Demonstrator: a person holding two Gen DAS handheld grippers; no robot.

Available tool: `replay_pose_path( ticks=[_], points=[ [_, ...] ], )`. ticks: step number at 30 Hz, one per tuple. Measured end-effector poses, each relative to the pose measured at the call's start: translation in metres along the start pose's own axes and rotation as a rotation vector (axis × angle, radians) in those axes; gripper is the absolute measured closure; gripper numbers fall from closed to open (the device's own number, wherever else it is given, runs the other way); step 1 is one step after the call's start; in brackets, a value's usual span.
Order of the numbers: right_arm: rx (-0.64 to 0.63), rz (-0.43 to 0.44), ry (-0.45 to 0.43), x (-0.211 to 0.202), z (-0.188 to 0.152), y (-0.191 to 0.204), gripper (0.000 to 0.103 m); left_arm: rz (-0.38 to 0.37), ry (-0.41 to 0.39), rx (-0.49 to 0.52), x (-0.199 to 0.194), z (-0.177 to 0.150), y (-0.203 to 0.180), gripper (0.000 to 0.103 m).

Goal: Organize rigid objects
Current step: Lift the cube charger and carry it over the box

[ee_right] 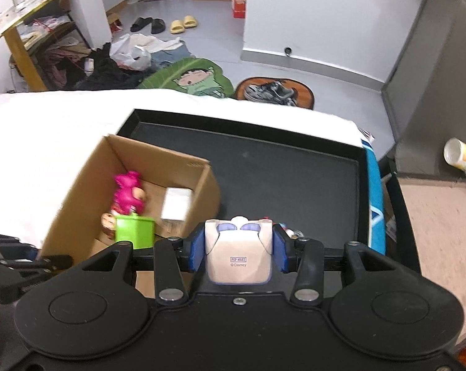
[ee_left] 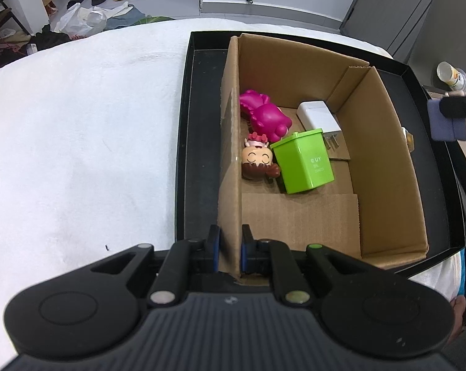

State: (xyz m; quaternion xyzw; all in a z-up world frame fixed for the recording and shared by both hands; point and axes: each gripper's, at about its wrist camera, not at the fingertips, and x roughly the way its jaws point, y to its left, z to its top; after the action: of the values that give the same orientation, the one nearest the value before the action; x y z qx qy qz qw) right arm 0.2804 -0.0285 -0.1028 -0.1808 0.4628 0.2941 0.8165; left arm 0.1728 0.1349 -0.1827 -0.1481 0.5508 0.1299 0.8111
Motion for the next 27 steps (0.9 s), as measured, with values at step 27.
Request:
replay_pose_path(
  ticks=[27],
  points=[
    [-0.134,0.052,0.030,0.018,0.020,0.079,0.060,-0.016,-0.004,-0.001,0.001,-0.001,0.002,0.091]
  ],
)
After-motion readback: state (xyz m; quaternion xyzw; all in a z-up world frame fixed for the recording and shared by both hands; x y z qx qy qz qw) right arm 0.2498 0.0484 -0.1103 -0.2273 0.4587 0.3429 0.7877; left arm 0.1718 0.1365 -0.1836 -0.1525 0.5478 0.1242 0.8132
